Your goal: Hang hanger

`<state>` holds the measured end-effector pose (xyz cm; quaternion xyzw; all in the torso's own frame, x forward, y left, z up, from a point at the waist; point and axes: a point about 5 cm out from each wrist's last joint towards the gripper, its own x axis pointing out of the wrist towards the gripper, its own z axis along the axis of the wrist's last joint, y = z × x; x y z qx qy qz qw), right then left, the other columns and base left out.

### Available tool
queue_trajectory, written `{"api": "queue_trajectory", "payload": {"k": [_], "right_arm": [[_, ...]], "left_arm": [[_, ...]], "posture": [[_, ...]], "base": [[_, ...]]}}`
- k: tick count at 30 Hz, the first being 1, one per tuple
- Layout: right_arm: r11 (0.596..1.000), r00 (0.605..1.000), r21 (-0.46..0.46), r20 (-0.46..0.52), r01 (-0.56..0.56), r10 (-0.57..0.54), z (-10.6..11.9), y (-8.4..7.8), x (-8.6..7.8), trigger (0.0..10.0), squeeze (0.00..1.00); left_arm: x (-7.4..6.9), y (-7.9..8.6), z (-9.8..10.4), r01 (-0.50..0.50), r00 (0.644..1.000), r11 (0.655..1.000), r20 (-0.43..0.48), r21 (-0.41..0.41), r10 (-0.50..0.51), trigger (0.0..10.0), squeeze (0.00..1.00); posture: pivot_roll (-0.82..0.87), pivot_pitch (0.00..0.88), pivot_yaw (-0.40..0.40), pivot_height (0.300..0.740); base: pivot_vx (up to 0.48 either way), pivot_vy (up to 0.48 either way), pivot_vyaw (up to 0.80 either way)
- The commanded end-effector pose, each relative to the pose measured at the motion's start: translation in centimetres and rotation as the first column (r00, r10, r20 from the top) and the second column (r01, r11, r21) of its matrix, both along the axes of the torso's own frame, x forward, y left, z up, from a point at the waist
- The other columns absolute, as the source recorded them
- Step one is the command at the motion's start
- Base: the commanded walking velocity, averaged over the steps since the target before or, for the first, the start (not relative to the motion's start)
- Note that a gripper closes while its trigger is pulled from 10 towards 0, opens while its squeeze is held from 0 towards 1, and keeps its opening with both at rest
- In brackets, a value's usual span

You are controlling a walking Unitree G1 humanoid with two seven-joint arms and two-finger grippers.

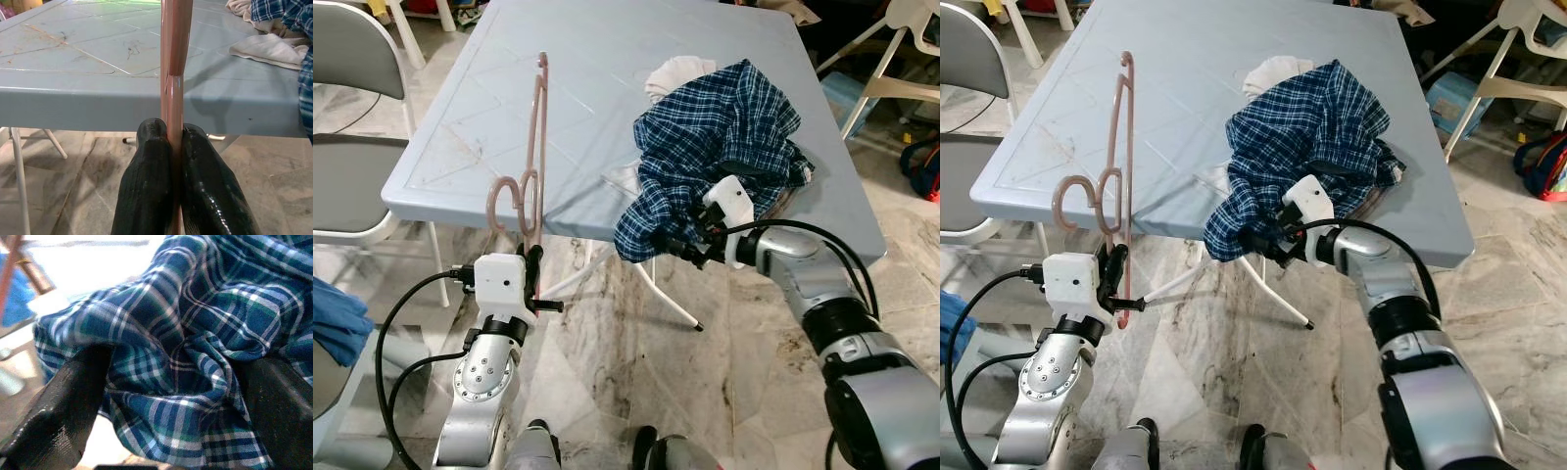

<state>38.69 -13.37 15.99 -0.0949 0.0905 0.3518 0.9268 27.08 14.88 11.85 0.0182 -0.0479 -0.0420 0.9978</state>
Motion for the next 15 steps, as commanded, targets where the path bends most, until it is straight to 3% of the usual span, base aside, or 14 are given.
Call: {"api": "queue_trajectory", "payload": {"k": [1, 4, 5, 7, 8, 9, 10, 11, 12, 13, 15], "right_arm": [[0.989, 0.989, -0.043, -0.038, 0.142, -0.144, -1.3, -1.3, 0.2, 10.0, 0.0], [0.952, 0.952, 0.007, 0.013, 0.306, -0.306, 0.0, -2.0, 1.1, 10.0, 0.0], [0.907, 0.908, 0.075, 0.034, 0.414, -0.417, 1.1, -2.6, 1.7, 10.0, 0.0], [0.859, 0.862, 0.129, 0.043, 0.496, -0.504, 1.9, -3.3, 2.0, 10.0, 0.0], [0.793, 0.802, 0.176, 0.036, 0.583, -0.597, 2.6, -4.3, 2.3, 10.0, 0.0], [0.793, 0.802, 0.176, 0.036, 0.583, -0.597, 2.6, -4.3, 2.3, 10.0, 0.0], [0.714, 0.72, 0.2, 0.055, 0.671, -0.692, 3.3, -5.6, 2.4, 10.0, 0.0], [0.676, 0.68, 0.212, 0.063, 0.706, -0.73, 3.7, -6.2, 2.4, 10.0, 0.0], [0.676, 0.68, 0.212, 0.063, 0.706, -0.73, 3.7, -6.2, 2.4, 10.0, 0.0], [0.616, 0.613, 0.231, 0.094, 0.753, -0.785, 4.5, -7.4, 2.4, 10.0, 0.0], [0.621, 0.62, 0.259, 0.097, 0.739, -0.778, 5.0, -7.3, 2.5, 10.0, 0.0]], "left_arm": [[-0.3, -0.2, -0.2, 0.006, 1.0, 1.0, -0.015, 0.007, -0.006, 10.0, 0.0], [-0.3, -0.2, -0.2, 0.006, 1.0, 1.0, -0.015, 0.008, -0.006, 10.0, 0.0], [-0.3, -0.2, -0.2, 0.006, 1.0, 1.0, -0.016, 0.008, -0.006, 10.0, 0.0], [-0.3, -0.1, -0.2, 0.005, 1.0, 1.0, -0.017, 0.009, -0.005, 10.0, 0.0], [-0.3, -0.1, -0.2, 0.005, 1.0, 1.0, -0.017, 0.009, -0.005, 10.0, 0.0], [-0.3, -0.1, -0.2, 0.005, 1.0, 1.0, -0.017, 0.009, -0.005, 10.0, 0.0], [-0.3, -0.2, -0.2, 0.005, 1.0, 1.0, -0.017, 0.009, -0.005, 10.0, 0.0], [-0.3, -0.2, -0.2, 0.005, 1.0, 1.0, -0.017, 0.009, -0.005, 10.0, 0.0], [-0.3, -0.2, -0.2, 0.005, 1.0, 1.0, -0.017, 0.009, -0.005, 10.0, 0.0], [-0.3, -0.2, -0.2, 0.003, 1.0, 1.0, -0.018, 0.009, -0.003, 10.0, 0.0], [-0.3, -0.2, -0.2, 0.002, 1.0, 1.0, -0.018, 0.009, -0.002, 10.0, 0.0]], "posture": [[0.23, 0.238, -0.074, 0.74], [0.23, 0.24, -0.074, 0.74], [0.23, 0.24, -0.074, 0.74], [0.23, 0.241, -0.074, 0.74], [0.23, 0.241, -0.074, 0.74], [0.23, 0.241, -0.074, 0.74], [0.23, 0.241, -0.074, 0.74], [0.23, 0.241, -0.075, 0.74], [0.23, 0.241, -0.075, 0.74], [0.23, 0.24, -0.074, 0.74], [0.23, 0.24, -0.075, 0.74]], "base": [[0.0, 0.0, 0.0], [0.0, 0.0, 0.0], [0.0, 0.0, 0.0], [0.0, 0.0, 0.0], [0.0, 0.0, 0.0], [0.0, 0.0, 0.0], [0.0, 0.0, 0.0], [0.0, 0.0, 0.0], [0.0, 0.0, 0.0], [0.0, 0.0, 0.0], [0.0, 0.0, 0.0]]}}
